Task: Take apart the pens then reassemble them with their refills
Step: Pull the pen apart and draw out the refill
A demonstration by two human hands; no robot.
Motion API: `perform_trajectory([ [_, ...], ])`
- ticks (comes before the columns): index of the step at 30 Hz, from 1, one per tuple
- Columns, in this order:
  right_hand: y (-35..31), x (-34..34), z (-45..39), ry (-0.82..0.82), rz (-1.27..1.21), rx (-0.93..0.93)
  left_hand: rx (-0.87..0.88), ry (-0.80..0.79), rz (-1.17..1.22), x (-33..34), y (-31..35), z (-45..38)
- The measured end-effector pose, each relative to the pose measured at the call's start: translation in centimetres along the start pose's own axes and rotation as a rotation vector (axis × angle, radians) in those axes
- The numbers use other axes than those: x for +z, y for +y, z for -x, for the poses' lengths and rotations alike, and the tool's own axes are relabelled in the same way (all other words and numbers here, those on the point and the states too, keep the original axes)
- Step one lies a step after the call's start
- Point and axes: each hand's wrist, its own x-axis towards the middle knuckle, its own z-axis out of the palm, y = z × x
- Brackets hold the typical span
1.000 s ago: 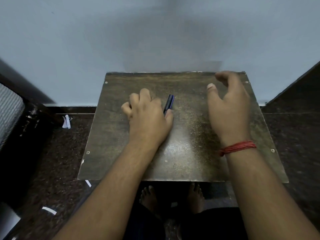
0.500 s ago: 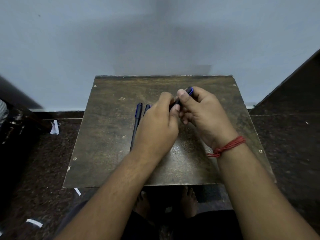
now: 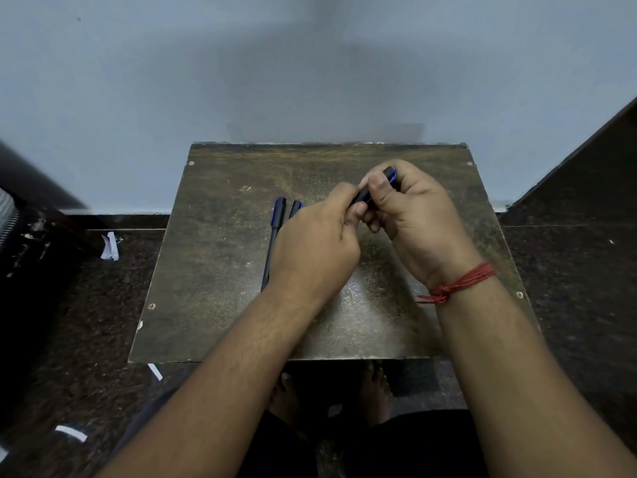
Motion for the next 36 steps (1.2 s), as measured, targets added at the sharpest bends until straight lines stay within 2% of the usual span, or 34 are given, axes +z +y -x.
perform_trajectory([
  [6,-0.8,-0.7,0.0,-0.013,-0.031,-0.043,0.052,-0.024,-0.008,-0.2,0.2,-0.2],
  [10,-1.9,-2.8,-0.7,0.214,-0.243,-0.066,-0.015,-0.012,0.053,0.0,-1.1,0.0],
  [12,-2.3,-4.2,-0.9,0.283,-0.259,-0.088,-0.065,0.019,0.114,0.0,-1.8,-0.1],
  [14,-1.8,-4.4,-0.9,0.288,-0.073,-0.052,-0.096,0.060,0.164,0.0,-1.8,-0.2],
  [19,0.5,-1.9,-0.5,0.191,0.969,0.046,-0.119,0.078,0.162,0.5,-1.7,0.0],
  [21,0.8,-0.7,-0.3,0.123,1.171,0.049,-0.133,0.089,0.177,0.5,-1.9,0.0],
  [24,1.4,0.4,-0.2,0.081,1.218,0.071,-0.144,0.098,0.189,0.4,-1.9,-0.2],
  [36,1.4,-0.1,-0.3,0.122,1.187,0.198,-0.158,0.048,0.151,0.2,-1.4,0.0],
])
